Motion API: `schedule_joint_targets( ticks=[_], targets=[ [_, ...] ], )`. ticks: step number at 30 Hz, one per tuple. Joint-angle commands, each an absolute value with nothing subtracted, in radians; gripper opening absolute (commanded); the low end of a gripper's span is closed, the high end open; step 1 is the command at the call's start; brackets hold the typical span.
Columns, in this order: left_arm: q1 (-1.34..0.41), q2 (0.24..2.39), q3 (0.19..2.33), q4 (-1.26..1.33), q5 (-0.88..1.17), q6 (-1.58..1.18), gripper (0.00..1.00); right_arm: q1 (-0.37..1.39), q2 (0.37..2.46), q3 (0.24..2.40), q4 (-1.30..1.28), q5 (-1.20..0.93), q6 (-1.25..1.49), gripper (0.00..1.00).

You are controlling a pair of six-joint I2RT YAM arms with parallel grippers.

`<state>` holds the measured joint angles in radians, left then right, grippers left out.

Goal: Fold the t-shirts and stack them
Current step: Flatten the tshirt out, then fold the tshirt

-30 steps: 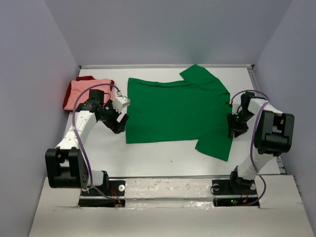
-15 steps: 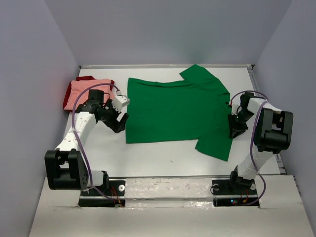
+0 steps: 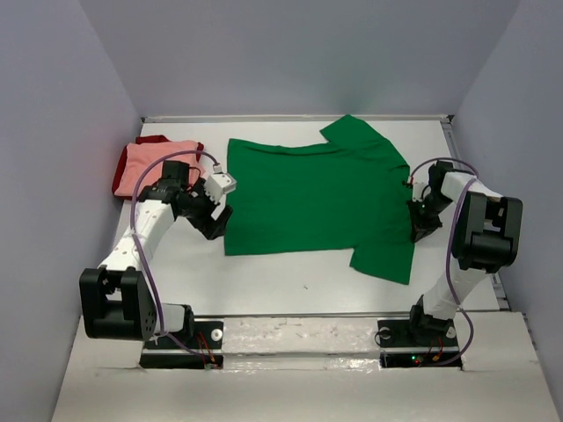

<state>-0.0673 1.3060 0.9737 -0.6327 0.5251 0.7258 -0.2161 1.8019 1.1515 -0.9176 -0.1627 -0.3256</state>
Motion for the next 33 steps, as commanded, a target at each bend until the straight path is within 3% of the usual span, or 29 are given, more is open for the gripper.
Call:
schedule_joint_targets(
  ticks=[1,17,21,24,33],
  targets=[
    [-0.097,1.324,0.971,-0.695,0.508,0.802,0.99,-0.219,1.778,1.190,-0.942,-0.150,-0.344,0.00],
    [-0.199,1.335,0.844,-0.761,0.310,1.132,0.99,-0.219,1.733,1.201,-0.986,-0.141,-0.321,0.00],
    [-0.244,1.350,0.833,-0.713,0.311,1.131,0.98,-0.219,1.741,1.193,-0.980,-0.147,-0.307,0.00],
    [-0.311,1.371,0.813,-0.652,0.270,1.086,0.88,-0.219,1.743,1.187,-0.974,-0.149,-0.298,0.00],
    [-0.443,1.388,0.764,-0.525,0.247,1.017,0.88,-0.219,1.747,1.183,-0.977,-0.143,-0.287,0.00]
  ],
)
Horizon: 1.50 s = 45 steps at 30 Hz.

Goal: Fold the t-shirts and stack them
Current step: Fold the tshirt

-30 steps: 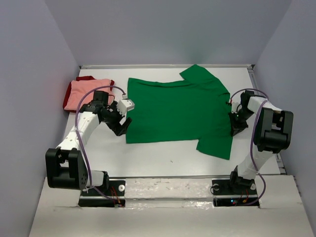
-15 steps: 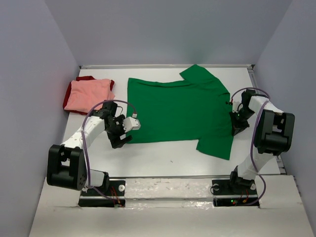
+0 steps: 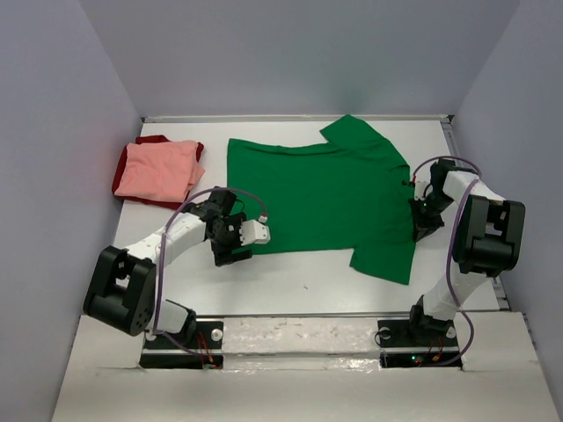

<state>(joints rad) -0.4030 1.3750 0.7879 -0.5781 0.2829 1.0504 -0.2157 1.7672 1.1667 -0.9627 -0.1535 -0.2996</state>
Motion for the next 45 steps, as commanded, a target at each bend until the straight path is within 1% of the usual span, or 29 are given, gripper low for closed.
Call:
schedule_joint_targets(
  ticks=[1,13,16,20,21,22,23,28,29,31,37,38,42,45],
  targets=[
    [-0.460,1.397,0.749,-0.493,0.229,1.005,0.87,-0.219,1.746,1.184,-0.979,-0.141,-0.287,0.00],
    [-0.506,1.401,0.643,-0.305,0.048,0.962,0.84,-0.219,1.736,1.174,-0.985,-0.138,-0.293,0.00],
    [-0.509,1.387,0.640,-0.298,0.038,0.966,0.84,-0.219,1.740,1.175,-0.985,-0.137,-0.293,0.00],
    [-0.514,1.396,0.646,-0.328,0.046,0.976,0.81,-0.219,1.740,1.183,-0.988,-0.135,-0.290,0.00],
    [-0.514,1.408,0.652,-0.351,0.079,0.985,0.81,-0.219,1.740,1.184,-0.988,-0.133,-0.288,0.00],
    [-0.514,1.414,0.658,-0.373,0.096,0.989,0.79,-0.219,1.741,1.184,-0.989,-0.133,-0.288,0.00],
    [-0.514,1.419,0.667,-0.396,0.107,0.989,0.74,-0.219,1.740,1.186,-0.991,-0.132,-0.288,0.00],
    [-0.514,1.402,0.680,-0.454,0.149,1.023,0.64,-0.219,1.736,1.184,-0.994,-0.114,-0.293,0.00],
    [-0.514,1.396,0.693,-0.481,0.153,1.028,0.60,-0.219,1.736,1.186,-0.996,-0.114,-0.293,0.00],
    [-0.514,1.387,0.704,-0.509,0.169,1.037,0.56,-0.219,1.736,1.189,-0.999,-0.110,-0.293,0.00],
    [-0.514,1.338,0.707,-0.532,0.132,1.052,0.53,-0.219,1.736,1.200,-1.003,-0.118,-0.293,0.00],
    [-0.512,1.336,0.707,-0.535,0.127,1.048,0.50,-0.219,1.735,1.201,-1.005,-0.120,-0.293,0.00],
    [-0.511,1.316,0.699,-0.517,0.109,1.035,0.41,-0.219,1.707,1.201,-1.011,-0.126,-0.304,0.00],
    [-0.512,1.310,0.695,-0.489,0.101,1.017,0.40,-0.219,1.694,1.198,-1.019,-0.124,-0.313,0.00]
  ],
)
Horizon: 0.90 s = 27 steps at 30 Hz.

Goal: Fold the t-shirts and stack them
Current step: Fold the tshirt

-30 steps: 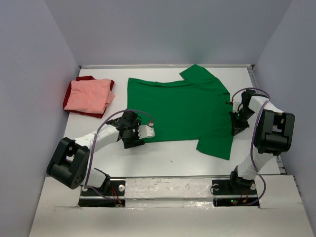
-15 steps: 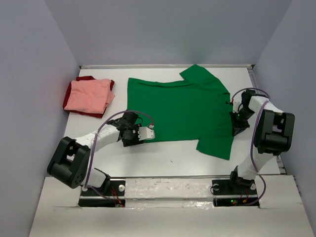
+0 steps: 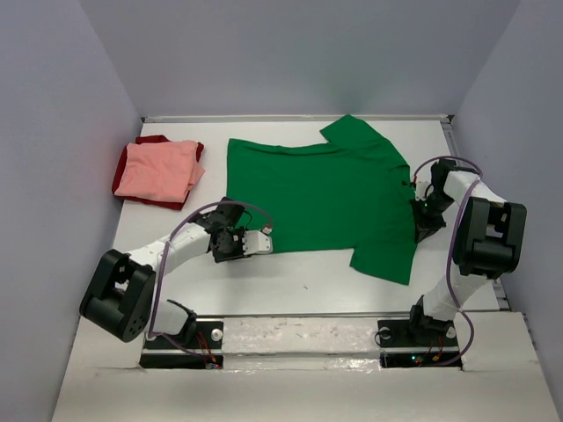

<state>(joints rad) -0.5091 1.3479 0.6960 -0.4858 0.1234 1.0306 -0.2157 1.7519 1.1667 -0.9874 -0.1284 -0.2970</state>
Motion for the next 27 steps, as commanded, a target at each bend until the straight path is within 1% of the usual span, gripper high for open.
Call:
schedule_joint_targets(
  ticks=[1,2,6,7,11,12,13,14,16,17,22,27],
  targets=[
    [-0.512,1.309,0.692,-0.471,0.101,1.012,0.40,-0.219,1.690,1.198,-1.023,-0.123,-0.316,0.00],
    [-0.511,1.305,0.692,-0.471,0.101,1.011,0.40,-0.219,1.690,1.198,-1.023,-0.120,-0.318,0.00],
    [-0.512,1.293,0.683,-0.431,0.107,0.997,0.48,-0.219,1.692,1.200,-1.025,-0.112,-0.322,0.00],
    [-0.512,1.293,0.683,-0.431,0.109,0.997,0.40,-0.219,1.690,1.200,-1.026,-0.113,-0.322,0.00],
    [-0.511,1.293,0.689,-0.436,0.109,0.999,0.22,-0.219,1.690,1.200,-1.022,-0.112,-0.321,0.00],
    [-0.512,1.292,0.687,-0.440,0.109,1.002,0.24,-0.219,1.690,1.200,-1.022,-0.113,-0.321,0.00],
    [-0.512,1.293,0.687,-0.443,0.109,1.002,0.29,-0.219,1.690,1.198,-1.023,-0.115,-0.319,0.00],
    [-0.512,1.293,0.686,-0.449,0.109,1.005,0.38,-0.219,1.693,1.198,-1.023,-0.112,-0.319,0.00],
    [-0.511,1.293,0.683,-0.453,0.106,1.008,0.41,-0.219,1.692,1.193,-1.022,-0.113,-0.319,0.00],
    [-0.512,1.287,0.677,-0.456,0.112,1.011,0.44,-0.219,1.692,1.192,-1.020,-0.114,-0.319,0.00],
    [-0.511,1.281,0.658,-0.451,0.114,1.015,0.50,-0.219,1.692,1.192,-1.020,-0.110,-0.319,0.00],
    [-0.512,1.298,0.640,-0.453,0.115,1.023,0.51,-0.219,1.700,1.190,-1.016,-0.104,-0.316,0.00]
  ],
)
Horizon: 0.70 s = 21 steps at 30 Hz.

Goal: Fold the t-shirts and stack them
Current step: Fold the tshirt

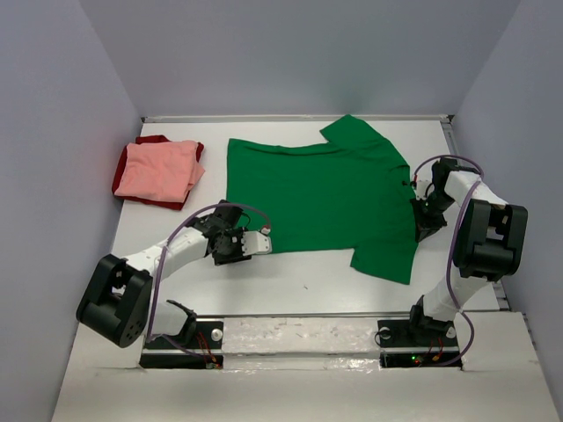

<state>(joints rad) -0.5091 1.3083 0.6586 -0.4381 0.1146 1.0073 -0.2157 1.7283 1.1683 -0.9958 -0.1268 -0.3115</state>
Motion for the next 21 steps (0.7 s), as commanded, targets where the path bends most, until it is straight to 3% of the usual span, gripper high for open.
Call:
schedule_joint_targets(
  ticks=[1,8,13,21],
  targets=[
    [-0.511,1.301,0.637,-0.451,0.115,1.023,0.51,-0.219,1.700,1.189,-1.014,-0.106,-0.316,0.00],
    [-0.512,1.318,0.583,-0.339,0.091,1.011,0.54,-0.219,1.701,1.175,-1.008,-0.117,-0.313,0.00],
    [-0.512,1.335,0.586,-0.330,0.095,1.012,0.51,-0.219,1.706,1.173,-1.006,-0.112,-0.313,0.00],
    [-0.512,1.333,0.592,-0.402,0.141,1.083,0.20,-0.219,1.703,1.178,-1.009,-0.113,-0.311,0.00]
  ],
)
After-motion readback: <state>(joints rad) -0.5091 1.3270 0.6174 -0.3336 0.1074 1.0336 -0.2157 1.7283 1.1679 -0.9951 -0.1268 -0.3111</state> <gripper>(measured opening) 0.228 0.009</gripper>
